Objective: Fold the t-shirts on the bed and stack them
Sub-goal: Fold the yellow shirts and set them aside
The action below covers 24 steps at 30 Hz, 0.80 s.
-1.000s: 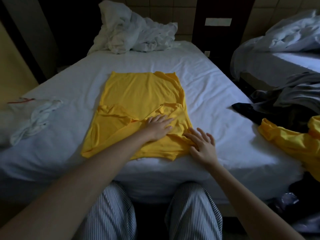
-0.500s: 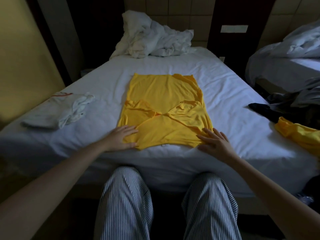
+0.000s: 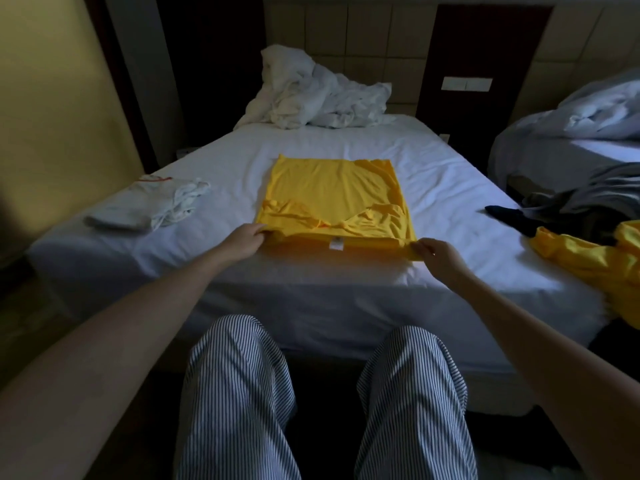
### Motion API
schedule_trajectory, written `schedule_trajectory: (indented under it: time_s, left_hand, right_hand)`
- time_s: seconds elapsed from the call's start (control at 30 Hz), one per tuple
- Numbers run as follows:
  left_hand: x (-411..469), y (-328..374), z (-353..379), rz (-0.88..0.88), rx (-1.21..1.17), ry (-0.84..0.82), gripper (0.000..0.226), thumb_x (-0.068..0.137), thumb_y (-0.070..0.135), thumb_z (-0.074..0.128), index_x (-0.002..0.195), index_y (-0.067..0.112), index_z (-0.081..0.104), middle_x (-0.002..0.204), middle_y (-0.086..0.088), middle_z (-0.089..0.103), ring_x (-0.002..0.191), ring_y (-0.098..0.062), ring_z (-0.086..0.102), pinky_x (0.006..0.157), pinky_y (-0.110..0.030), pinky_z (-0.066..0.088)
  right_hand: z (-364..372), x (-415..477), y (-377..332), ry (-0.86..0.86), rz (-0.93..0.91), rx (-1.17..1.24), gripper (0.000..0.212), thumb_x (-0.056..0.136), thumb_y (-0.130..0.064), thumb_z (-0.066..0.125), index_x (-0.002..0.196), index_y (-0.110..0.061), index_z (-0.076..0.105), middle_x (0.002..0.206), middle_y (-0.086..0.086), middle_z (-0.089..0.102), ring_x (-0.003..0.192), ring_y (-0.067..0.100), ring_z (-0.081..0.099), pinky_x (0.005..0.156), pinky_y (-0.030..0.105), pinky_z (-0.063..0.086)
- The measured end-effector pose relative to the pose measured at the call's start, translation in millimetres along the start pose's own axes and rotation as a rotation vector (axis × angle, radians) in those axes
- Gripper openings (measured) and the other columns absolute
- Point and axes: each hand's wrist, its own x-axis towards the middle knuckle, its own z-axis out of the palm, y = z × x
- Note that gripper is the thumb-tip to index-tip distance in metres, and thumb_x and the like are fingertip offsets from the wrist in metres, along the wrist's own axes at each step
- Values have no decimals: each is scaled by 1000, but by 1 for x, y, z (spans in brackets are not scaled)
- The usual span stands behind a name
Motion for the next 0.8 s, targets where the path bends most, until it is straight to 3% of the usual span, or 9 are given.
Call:
schedule_trajectory:
  time_s: [0.13, 0.27, 0.33, 0.37, 0.43, 0.47, 0.6, 0.8]
  left_hand:
    - [-31, 18, -22, 36, -53, 112, 34, 98, 5, 37, 125, 1, 57, 128, -21, 56, 114, -31, 52, 85, -29, 36]
    - [-68, 34, -42, 44, -140, 112, 29, 99, 14, 38, 113, 6, 63, 112, -15, 60, 90, -18, 52, 76, -27, 37]
    - [-84, 41, -54, 48, -154, 51, 25, 100, 23, 42, 105, 11, 63, 103, -12, 61, 79, -13, 53, 68, -25, 41]
    - [-91, 45, -59, 47, -161, 23, 25, 99, 27, 44, 106, 13, 63, 100, -9, 62, 79, -12, 55, 68, -25, 42]
    - [-100, 49, -71, 28, -196, -45, 29, 99, 33, 45, 114, 14, 62, 98, -6, 64, 84, -15, 59, 76, -30, 45]
    - [-102, 49, -76, 13, -214, -92, 30, 98, 35, 46, 116, 15, 60, 99, -7, 65, 88, -18, 61, 81, -34, 47]
    - [-90, 38, -90, -89, -191, -171, 46, 88, 48, 58, 120, 15, 62, 117, -14, 65, 110, -34, 61, 98, -52, 46]
    - [-41, 50, -90, -92, -277, -165, 39, 93, 36, 57, 119, 7, 61, 115, -18, 64, 97, -26, 61, 96, -48, 49]
  right_hand:
    - [-18, -27, -26, 49, -20, 6, 32, 97, -20, 47, 71, -4, 52, 67, 14, 49, 68, 24, 44, 61, 31, 28]
    - [-41, -56, -57, 58, -6, 61, 39, 99, -19, 43, 60, -12, 42, 56, 4, 39, 62, 20, 39, 50, 27, 27]
    - [-55, -71, -71, 52, 9, 138, 33, 100, -23, 43, 70, -12, 52, 63, 4, 47, 63, 20, 45, 51, 25, 34]
    - [-62, -77, -76, 31, 29, 180, 26, 100, -25, 43, 85, -11, 60, 73, 7, 54, 69, 20, 50, 58, 26, 40]
    - [-76, -85, -86, -48, 85, 246, 33, 99, -29, 44, 119, -8, 58, 100, 13, 58, 87, 25, 56, 78, 35, 47]
    - [-81, -87, -89, -103, 110, 268, 37, 98, -30, 46, 125, -6, 55, 107, 15, 57, 90, 26, 58, 82, 39, 47]
    - [-91, -79, -100, -248, 137, 249, 40, 95, -32, 50, 125, -7, 54, 111, 14, 58, 93, 27, 57, 82, 39, 45]
    - [-78, -18, -99, -186, 153, 255, 43, 97, -34, 48, 130, -7, 52, 124, 20, 56, 104, 33, 56, 95, 46, 43]
